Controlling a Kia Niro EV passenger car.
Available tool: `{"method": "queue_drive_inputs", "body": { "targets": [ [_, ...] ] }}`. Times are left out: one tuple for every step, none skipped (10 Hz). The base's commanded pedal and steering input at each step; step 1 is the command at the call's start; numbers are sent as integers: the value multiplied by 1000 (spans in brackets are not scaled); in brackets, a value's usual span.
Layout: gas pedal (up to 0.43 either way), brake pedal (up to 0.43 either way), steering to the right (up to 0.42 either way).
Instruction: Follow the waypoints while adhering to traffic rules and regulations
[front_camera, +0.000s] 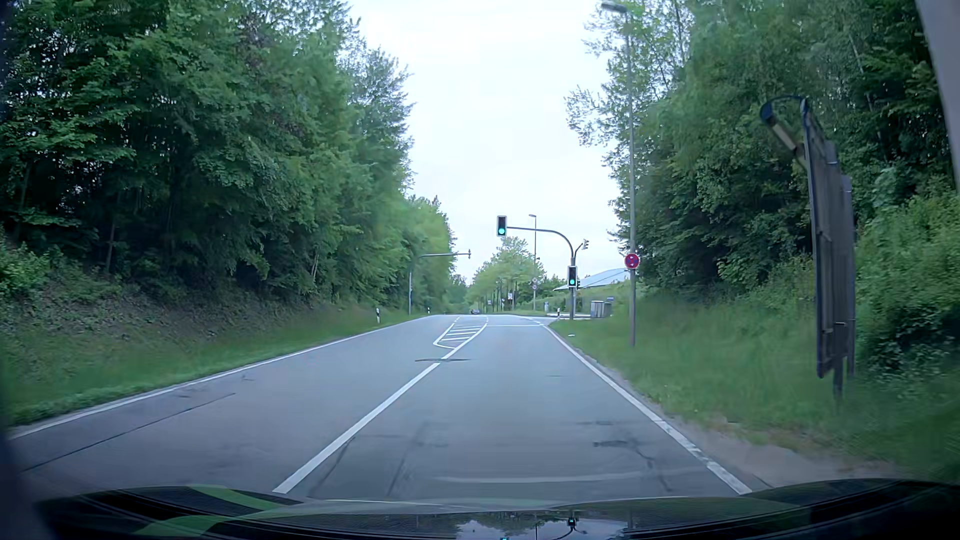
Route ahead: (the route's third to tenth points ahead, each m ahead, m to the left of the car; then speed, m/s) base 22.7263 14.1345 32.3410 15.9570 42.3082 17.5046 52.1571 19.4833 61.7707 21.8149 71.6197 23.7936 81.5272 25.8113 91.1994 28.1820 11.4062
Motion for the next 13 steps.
{"method": "queue_drive_inputs", "body": {
  "targets": [
    [59,0,-1],
    [59,0,-1],
    [59,0,-1],
    [59,0,-1],
    [59,0,-1],
    [59,0,-1],
    [59,0,-1],
    [59,0,-1],
    [59,0,-1],
    [59,0,-1],
    [59,0,-1],
    [59,0,-1],
    [59,0,-2]
  ]
}}
